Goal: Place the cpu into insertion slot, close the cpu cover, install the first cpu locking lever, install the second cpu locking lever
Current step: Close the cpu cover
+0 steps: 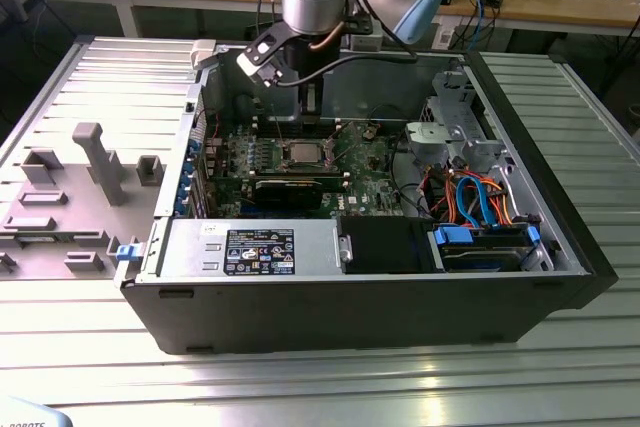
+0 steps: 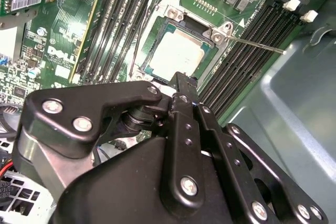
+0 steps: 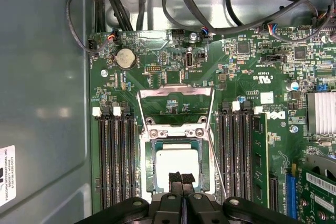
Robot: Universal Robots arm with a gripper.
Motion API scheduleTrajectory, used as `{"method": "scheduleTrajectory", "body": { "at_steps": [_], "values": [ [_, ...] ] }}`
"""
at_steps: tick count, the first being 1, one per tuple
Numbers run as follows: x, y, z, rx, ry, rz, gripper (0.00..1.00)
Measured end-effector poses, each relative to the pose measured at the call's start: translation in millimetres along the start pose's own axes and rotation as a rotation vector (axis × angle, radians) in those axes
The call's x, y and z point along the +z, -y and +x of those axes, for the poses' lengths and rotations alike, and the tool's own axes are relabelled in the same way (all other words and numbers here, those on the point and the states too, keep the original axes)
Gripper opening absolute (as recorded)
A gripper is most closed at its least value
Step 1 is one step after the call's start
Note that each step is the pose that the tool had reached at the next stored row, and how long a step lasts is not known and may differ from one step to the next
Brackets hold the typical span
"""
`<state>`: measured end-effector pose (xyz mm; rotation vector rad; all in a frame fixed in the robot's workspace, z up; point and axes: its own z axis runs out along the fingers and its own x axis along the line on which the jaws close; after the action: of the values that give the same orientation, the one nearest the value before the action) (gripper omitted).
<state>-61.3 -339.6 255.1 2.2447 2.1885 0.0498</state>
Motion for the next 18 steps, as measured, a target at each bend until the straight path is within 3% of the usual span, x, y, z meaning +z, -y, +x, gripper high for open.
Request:
{"method": "scheduleTrajectory", "body": {
  "at_steps": [7, 12, 18],
  "values": [
    [0.0, -0.6, 0.0, 0.0, 0.0001, 0.0014, 0.11],
    [0.1, -6.1, 0.1, 0.0, 0.0003, 0.0013, 0.11],
    [-1.2, -6.6, 0.2, 0.0, 0.0005, 0.0015, 0.11]
  ]
}}
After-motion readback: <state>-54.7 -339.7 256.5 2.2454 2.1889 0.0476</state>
